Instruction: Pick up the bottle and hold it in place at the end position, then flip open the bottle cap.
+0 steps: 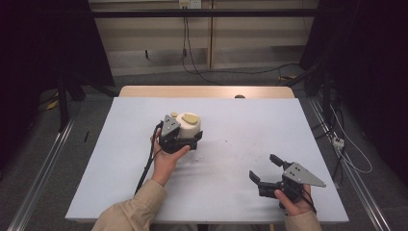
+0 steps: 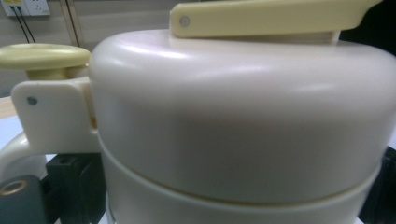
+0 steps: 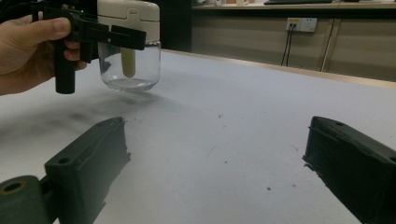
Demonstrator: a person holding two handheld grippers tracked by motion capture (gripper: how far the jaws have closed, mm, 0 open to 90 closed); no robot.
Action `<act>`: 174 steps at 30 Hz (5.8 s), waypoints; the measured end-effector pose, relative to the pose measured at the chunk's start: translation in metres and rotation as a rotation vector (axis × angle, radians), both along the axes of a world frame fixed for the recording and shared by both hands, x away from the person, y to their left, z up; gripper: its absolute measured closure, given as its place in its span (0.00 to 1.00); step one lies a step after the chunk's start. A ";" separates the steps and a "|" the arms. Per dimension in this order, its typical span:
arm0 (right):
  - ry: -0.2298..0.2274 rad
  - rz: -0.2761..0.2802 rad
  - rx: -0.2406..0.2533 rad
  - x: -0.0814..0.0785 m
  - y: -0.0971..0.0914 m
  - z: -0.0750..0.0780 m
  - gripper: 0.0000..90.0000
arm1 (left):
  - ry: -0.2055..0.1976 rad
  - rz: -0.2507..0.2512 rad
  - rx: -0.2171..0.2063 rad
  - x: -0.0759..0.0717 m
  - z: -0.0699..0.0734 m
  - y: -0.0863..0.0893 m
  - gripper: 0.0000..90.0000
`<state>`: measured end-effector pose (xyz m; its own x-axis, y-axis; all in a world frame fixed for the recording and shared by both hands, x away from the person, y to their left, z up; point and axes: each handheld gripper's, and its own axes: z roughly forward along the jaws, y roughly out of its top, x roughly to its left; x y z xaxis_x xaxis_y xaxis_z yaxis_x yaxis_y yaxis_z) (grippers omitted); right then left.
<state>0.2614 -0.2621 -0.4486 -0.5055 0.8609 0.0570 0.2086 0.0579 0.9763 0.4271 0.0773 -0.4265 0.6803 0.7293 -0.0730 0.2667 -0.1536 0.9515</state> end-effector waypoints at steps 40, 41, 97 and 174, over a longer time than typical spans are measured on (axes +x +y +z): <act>0.004 -0.002 0.005 0.000 -0.003 -0.001 0.05 | 0.012 -0.014 -0.006 0.014 -0.003 -0.040 0.06; 0.001 0.000 0.004 0.000 -0.003 -0.001 0.05 | 0.013 -0.013 -0.007 0.015 -0.004 -0.041 0.06; -0.002 -0.001 0.004 0.000 -0.002 0.000 0.05 | 0.007 -0.001 0.015 0.029 -0.017 -0.060 0.06; 0.071 -0.013 -0.001 0.058 0.021 0.016 0.17 | -0.028 0.000 0.021 0.018 -0.035 -0.059 0.06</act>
